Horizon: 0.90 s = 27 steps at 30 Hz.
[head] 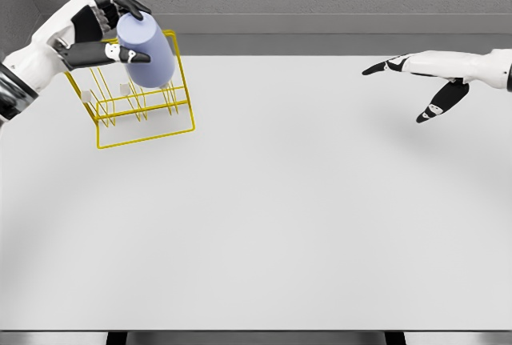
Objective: Place the cup on the cup holder with both arms
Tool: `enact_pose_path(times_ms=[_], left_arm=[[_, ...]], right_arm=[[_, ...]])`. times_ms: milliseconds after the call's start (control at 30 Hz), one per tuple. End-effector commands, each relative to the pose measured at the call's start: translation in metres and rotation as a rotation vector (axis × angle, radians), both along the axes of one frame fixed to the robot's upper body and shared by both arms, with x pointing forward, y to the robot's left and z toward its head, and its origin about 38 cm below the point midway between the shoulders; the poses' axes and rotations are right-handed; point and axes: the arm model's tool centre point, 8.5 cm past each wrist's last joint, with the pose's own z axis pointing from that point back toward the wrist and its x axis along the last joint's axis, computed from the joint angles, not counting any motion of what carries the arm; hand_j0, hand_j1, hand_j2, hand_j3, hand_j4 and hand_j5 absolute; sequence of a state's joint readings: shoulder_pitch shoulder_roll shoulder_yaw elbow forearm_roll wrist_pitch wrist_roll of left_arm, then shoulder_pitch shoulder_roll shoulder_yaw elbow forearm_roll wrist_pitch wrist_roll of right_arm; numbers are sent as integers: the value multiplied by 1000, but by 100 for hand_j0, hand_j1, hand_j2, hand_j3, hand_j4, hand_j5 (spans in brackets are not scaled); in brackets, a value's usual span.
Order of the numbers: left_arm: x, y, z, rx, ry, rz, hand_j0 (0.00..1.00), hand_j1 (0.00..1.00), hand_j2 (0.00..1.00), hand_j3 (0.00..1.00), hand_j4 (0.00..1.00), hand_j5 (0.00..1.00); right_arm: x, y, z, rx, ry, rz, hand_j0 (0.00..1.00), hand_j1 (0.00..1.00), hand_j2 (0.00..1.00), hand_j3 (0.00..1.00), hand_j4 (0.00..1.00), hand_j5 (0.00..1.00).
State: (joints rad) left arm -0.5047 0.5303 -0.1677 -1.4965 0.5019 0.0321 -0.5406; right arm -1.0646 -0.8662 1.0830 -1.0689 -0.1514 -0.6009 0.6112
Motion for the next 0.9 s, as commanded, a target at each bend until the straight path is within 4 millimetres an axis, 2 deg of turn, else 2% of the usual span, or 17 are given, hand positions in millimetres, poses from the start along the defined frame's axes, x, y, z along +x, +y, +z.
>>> enact_pose_path(times_ms=[0,767,800,833,867], left_arm=[[0,1,0,-3,2,-1,39,39,39,39,39,39],[0,-1,-15,-7,36,4,39,39,39,39,39,39],[0,-1,-14,-9,37,3,41,41,41,41,41,41],[0,0,-15,-7,41,3,55,55,55,55,55,55],[0,0,-16,-6,52,5,65,65,65,65,65,65]], right_arm=[[1,1,1,9,0,-1,100,100,100,100,100,100],[1,6,-1,12,2,8,100,100,100,100,100,100],[1,6,-1,12,2,8,100,100,100,100,100,100],[1,6,-1,12,2,8,100,100,100,100,100,100],[1,6,-1,12,2,8,100,100,100,100,100,100]])
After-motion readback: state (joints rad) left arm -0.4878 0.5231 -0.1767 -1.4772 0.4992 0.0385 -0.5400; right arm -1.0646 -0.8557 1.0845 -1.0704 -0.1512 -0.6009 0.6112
